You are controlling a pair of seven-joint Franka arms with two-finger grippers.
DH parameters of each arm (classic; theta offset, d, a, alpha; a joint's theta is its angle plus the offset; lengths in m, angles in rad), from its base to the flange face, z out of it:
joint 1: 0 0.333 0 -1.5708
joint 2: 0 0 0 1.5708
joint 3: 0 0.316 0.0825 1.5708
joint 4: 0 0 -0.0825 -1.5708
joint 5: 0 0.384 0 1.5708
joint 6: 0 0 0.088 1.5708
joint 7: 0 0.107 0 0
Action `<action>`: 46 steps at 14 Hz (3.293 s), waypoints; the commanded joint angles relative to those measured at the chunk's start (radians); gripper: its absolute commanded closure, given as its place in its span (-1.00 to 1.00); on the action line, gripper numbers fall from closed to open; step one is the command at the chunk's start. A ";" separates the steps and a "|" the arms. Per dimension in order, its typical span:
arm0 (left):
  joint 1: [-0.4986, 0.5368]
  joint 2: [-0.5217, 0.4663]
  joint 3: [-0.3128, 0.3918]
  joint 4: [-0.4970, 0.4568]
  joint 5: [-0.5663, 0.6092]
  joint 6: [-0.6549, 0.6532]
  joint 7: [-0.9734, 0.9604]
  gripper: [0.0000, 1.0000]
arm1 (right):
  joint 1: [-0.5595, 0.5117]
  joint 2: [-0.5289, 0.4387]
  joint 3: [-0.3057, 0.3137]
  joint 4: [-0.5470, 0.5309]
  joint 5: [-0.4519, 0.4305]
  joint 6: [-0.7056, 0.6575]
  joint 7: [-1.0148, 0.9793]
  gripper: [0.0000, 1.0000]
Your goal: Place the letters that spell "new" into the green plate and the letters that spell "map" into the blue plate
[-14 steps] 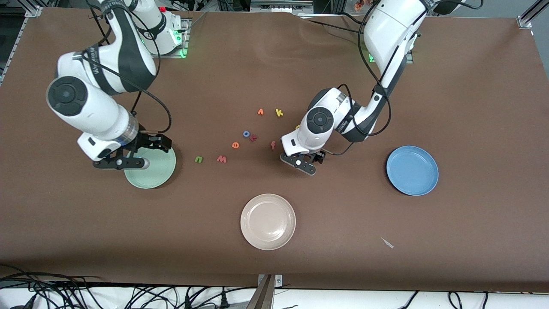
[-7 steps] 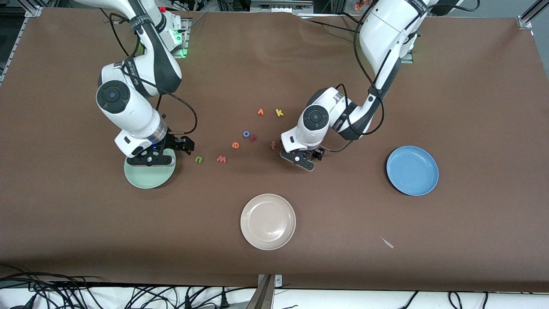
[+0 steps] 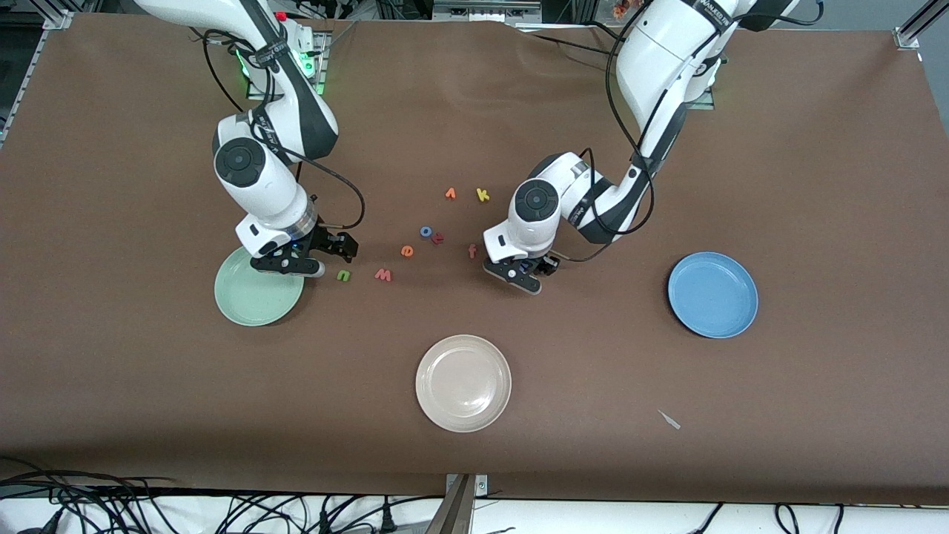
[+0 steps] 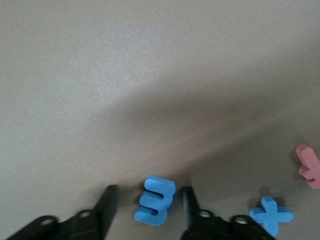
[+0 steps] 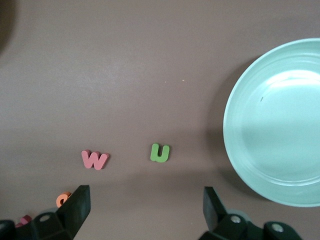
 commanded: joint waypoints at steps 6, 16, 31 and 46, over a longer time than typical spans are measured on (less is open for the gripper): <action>-0.003 0.006 0.011 0.000 0.030 0.007 -0.042 0.66 | 0.003 0.116 -0.003 -0.005 0.001 0.102 0.101 -0.99; 0.190 -0.099 -0.001 0.072 -0.047 -0.341 0.156 1.00 | -0.011 0.178 -0.005 0.021 0.006 0.099 0.193 -0.88; 0.542 -0.033 0.008 0.102 0.097 -0.559 0.729 -0.35 | 0.000 0.253 -0.005 0.086 -0.011 0.099 0.239 -0.16; 0.540 -0.384 -0.226 -0.397 -0.138 -0.139 -0.200 -1.00 | -0.006 0.199 -0.069 0.109 -0.011 0.018 0.102 0.76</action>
